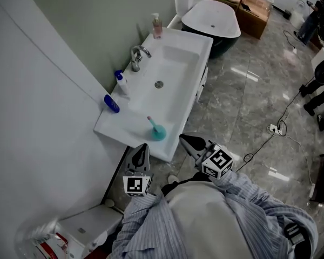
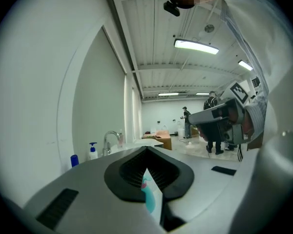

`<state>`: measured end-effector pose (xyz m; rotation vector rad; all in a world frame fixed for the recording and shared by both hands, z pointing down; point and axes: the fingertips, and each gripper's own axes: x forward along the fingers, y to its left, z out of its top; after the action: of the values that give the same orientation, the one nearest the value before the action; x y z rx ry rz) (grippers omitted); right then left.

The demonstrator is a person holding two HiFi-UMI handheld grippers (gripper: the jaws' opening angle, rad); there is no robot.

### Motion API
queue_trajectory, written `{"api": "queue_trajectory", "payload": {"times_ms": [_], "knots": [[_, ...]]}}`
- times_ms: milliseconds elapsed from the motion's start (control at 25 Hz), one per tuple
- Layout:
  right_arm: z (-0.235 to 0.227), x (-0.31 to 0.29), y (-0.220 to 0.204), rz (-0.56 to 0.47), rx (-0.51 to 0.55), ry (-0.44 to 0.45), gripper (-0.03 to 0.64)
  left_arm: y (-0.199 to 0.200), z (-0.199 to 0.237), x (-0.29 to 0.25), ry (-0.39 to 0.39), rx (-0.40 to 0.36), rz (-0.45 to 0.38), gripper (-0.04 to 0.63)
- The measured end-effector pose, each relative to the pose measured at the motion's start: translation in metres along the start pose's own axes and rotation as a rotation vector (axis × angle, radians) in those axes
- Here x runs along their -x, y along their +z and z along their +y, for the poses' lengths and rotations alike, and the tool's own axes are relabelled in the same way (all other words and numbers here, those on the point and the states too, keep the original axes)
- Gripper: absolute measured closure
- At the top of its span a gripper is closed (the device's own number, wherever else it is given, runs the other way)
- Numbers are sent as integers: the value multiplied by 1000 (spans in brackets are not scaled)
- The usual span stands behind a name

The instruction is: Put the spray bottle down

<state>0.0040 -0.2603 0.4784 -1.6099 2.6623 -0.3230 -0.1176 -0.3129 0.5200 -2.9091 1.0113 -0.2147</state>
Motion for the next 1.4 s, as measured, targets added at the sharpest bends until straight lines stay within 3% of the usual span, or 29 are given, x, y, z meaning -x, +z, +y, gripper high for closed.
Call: {"api": "queue_trajectory", "payload": {"times_ms": [400,1400], "knots": [[15,7,-4,17,33,94,601,41,-41,3,-24,22,-39,595],[9,9,-10,40,38,90,602,43,-53,-7,-41,42,-31,595]]}}
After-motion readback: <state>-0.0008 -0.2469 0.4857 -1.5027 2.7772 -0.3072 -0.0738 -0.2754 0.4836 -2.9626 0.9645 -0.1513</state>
